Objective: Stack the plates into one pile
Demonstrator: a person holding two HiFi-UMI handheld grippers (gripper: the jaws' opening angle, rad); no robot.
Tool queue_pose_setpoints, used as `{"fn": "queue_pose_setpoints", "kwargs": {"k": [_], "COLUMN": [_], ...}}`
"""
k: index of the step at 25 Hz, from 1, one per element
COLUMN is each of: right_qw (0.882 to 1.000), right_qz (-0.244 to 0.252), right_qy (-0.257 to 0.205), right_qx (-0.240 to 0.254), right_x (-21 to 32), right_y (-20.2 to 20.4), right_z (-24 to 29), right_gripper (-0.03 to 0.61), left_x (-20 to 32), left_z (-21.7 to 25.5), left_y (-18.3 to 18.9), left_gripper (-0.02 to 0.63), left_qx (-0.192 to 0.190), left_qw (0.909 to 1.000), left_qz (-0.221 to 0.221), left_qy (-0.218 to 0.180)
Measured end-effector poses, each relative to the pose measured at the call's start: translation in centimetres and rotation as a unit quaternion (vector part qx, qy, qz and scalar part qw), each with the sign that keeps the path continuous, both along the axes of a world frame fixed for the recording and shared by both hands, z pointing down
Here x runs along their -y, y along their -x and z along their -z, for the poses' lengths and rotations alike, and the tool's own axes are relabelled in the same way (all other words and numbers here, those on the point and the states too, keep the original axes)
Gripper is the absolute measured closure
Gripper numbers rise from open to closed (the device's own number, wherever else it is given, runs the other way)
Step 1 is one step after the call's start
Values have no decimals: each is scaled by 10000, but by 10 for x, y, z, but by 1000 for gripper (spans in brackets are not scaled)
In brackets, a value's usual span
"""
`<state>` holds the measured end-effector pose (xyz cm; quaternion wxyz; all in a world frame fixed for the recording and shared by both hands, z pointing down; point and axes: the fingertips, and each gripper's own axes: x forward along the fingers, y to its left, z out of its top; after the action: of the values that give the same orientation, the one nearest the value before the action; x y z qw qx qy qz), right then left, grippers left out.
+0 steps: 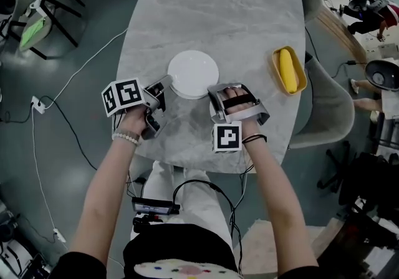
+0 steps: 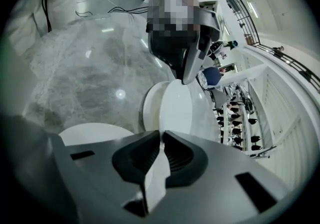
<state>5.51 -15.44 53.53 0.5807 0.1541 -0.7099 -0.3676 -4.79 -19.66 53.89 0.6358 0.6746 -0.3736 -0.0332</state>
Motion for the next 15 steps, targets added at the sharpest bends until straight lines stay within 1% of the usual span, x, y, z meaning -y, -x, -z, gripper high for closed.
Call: {"fn": "queue_pose_setpoints", "kwargs": {"k": [4,8,15], "right_qw": [9997,9991,9980], "right_qz": [203,332,382], "right_qy": [11,152,415], "right_qx": [-156,-233,-286], "right_x": [2,0,-2], "right_y": [-1,2,3], "right_z": [-7,-12,-19], "right_gripper": [545,540,534], "left_x": [0,0,-2], "left_z": [-7,-12,-19], "left_y": [0,3,4], "left_gripper": [575,575,575], "left_qx": [123,260,453], "left_qw": [9999,9996,9986], "left_qz": [-42,-50,-161], "left_qy": [65,111,199]}}
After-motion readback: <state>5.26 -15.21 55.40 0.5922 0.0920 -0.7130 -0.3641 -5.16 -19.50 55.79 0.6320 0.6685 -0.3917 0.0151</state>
